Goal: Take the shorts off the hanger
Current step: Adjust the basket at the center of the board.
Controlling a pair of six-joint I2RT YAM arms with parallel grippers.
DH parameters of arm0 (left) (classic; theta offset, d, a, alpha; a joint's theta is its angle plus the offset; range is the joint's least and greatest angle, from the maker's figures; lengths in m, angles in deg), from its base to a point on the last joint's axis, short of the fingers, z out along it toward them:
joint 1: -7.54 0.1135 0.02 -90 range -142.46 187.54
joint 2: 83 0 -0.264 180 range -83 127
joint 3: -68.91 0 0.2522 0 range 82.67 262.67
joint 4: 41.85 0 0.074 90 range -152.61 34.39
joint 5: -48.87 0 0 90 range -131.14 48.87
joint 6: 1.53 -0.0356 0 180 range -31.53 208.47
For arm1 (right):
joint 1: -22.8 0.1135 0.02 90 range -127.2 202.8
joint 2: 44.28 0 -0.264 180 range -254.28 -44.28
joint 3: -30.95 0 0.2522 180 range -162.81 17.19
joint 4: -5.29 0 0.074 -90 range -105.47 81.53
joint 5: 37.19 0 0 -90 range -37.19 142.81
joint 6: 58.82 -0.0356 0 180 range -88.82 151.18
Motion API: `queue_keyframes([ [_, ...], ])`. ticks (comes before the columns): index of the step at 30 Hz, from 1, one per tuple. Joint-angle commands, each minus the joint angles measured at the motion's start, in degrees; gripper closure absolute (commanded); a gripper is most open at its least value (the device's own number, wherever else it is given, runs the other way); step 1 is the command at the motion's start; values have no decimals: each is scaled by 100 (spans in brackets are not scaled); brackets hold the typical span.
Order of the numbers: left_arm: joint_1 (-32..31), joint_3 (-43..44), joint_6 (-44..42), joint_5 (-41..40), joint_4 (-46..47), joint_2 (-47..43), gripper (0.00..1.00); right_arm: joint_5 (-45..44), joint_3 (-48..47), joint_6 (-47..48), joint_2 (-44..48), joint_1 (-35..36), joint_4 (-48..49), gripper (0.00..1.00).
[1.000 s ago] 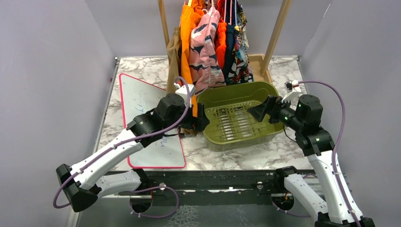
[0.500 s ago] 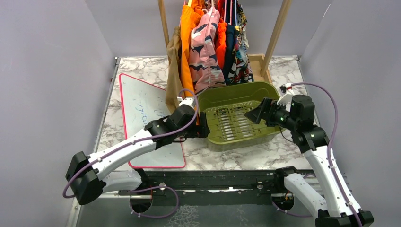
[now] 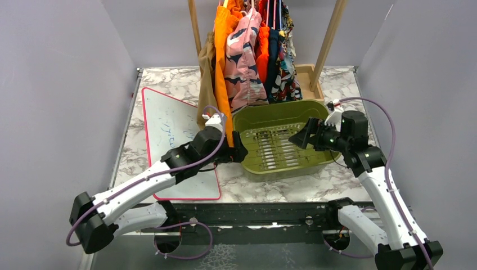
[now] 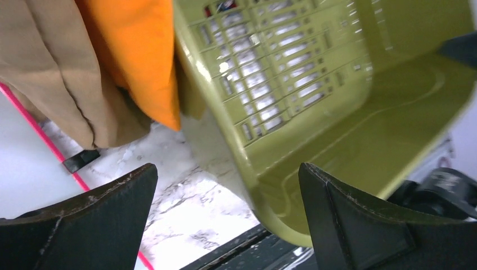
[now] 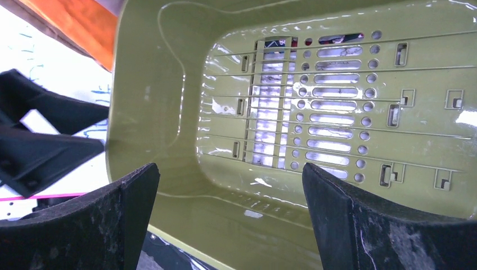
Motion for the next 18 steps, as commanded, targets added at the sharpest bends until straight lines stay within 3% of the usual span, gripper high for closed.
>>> queue_keyframes([
  [1,9,121,-223,220,306,-630,1,-191,-12,243,-343,40,-58,1],
  [3,11,145,-286,240,288,-807,1,-884,-93,342,-638,39,-128,1],
  [6,21,73,-123,-398,-2,-1015,1,-2273,-458,459,-1221,40,-186,1],
  [10,111,-198,312,-1249,-578,-1078,1,-3012,-751,624,-2070,40,213,1],
  [18,618,-624,708,-1341,-806,-975,1,-4963,-1104,285,-3076,-63,297,1],
])
